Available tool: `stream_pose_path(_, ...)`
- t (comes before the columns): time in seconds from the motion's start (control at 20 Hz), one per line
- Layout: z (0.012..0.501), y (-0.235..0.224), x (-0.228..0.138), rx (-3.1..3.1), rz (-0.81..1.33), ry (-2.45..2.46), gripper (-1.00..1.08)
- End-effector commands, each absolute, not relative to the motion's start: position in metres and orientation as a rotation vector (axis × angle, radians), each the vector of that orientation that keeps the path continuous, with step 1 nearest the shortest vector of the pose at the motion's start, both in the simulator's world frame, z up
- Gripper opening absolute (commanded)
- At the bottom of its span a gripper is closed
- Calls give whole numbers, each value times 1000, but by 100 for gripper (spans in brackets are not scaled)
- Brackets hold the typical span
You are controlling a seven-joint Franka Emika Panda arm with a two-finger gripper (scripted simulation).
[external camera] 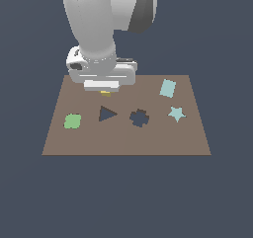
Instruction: Insert a designated object into the corresponding slot on a board.
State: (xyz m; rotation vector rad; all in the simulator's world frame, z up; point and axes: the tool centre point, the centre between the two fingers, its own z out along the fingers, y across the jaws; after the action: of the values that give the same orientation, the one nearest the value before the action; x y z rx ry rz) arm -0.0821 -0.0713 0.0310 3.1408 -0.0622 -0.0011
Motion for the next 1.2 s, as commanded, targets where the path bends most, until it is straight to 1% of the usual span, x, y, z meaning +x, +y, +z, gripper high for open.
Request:
stream_pose_path(0.0, 31, -66, -79, 3141, 0, -75, -100)
stream_pose_path(0.4, 34, -36, -56, 3137, 0, -177, -100)
stream_pose_path(0.85, 38, 12, -11, 3122, -1, -355, -100)
stream_pose_path(1.15, 40, 32, 14, 3110, -1, -442, -100)
